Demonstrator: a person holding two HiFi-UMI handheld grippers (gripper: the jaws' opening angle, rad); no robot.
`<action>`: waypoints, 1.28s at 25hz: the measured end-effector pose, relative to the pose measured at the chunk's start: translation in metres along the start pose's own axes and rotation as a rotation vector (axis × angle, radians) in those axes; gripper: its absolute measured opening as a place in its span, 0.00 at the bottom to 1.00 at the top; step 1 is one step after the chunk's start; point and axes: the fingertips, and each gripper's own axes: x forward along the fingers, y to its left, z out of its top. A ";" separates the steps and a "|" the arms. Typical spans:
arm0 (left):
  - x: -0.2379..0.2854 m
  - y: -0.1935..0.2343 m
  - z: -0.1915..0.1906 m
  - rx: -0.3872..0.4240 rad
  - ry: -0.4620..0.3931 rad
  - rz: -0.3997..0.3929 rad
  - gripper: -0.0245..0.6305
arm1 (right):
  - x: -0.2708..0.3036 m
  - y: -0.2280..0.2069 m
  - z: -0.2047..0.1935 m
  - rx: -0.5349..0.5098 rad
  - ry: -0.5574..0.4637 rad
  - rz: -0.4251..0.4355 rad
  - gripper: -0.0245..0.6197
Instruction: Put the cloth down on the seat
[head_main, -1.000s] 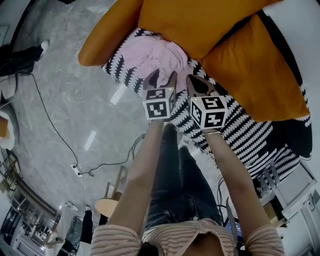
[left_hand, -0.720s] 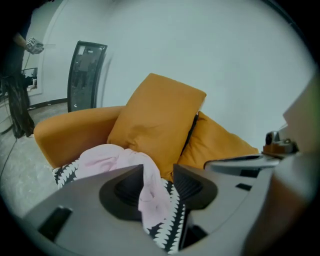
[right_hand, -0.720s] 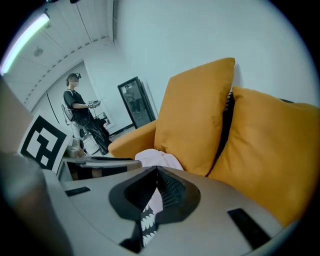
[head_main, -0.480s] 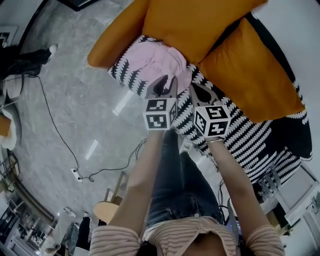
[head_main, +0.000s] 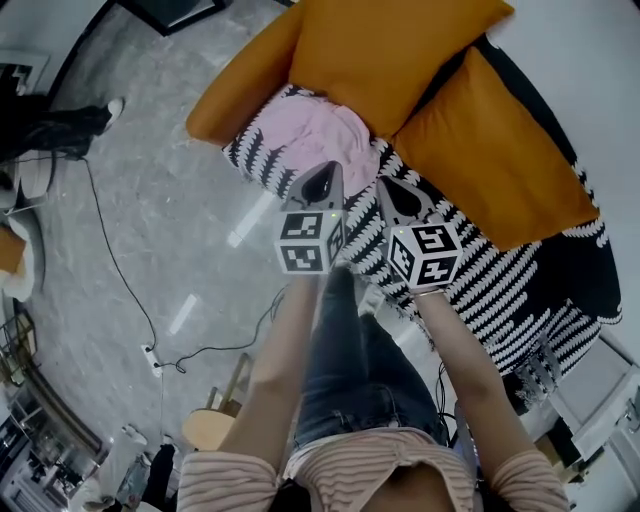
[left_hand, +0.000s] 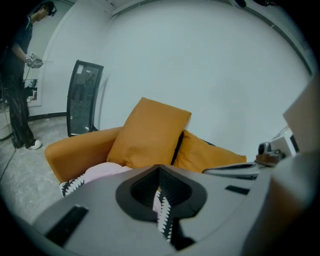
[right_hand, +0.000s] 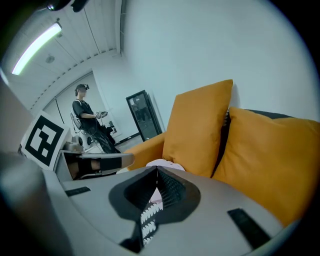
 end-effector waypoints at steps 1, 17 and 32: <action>-0.005 -0.002 0.005 0.001 -0.011 -0.006 0.06 | -0.004 0.003 0.006 -0.001 -0.016 0.006 0.05; -0.086 -0.049 0.067 0.061 -0.166 -0.038 0.06 | -0.080 0.042 0.069 -0.040 -0.195 0.109 0.05; -0.178 -0.102 0.088 0.155 -0.286 -0.030 0.06 | -0.188 0.077 0.102 -0.114 -0.373 0.146 0.05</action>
